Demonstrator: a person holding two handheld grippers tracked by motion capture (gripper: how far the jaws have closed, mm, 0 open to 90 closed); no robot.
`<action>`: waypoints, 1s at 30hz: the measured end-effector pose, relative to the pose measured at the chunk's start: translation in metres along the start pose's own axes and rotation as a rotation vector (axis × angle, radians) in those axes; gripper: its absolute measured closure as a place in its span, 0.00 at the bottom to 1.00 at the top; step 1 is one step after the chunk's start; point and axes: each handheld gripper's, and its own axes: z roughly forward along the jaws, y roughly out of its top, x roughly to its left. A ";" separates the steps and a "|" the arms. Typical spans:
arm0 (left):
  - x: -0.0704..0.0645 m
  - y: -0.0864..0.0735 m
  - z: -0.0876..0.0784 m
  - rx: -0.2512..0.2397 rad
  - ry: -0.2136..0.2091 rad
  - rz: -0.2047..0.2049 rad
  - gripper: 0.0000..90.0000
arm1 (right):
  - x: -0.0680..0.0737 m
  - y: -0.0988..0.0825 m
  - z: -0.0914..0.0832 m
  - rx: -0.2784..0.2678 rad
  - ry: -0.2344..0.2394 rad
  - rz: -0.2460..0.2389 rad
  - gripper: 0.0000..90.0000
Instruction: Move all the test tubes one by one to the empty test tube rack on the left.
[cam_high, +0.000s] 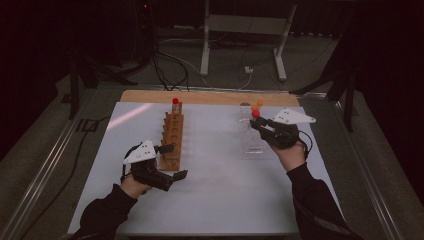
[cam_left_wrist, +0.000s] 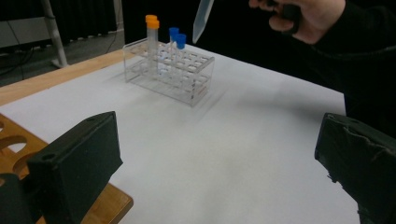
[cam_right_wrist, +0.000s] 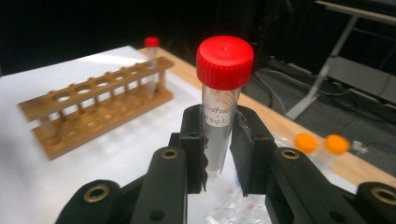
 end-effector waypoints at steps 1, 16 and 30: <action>-0.001 0.001 0.000 0.000 -0.004 0.003 0.01 | 0.003 -0.002 0.000 0.004 0.008 -0.005 0.83; -0.011 0.018 0.015 0.010 -0.058 0.018 0.01 | 0.054 -0.030 0.011 0.078 0.167 -0.033 0.83; -0.025 0.037 0.038 0.004 -0.095 0.069 0.09 | 0.088 -0.045 0.023 0.134 0.286 -0.054 0.83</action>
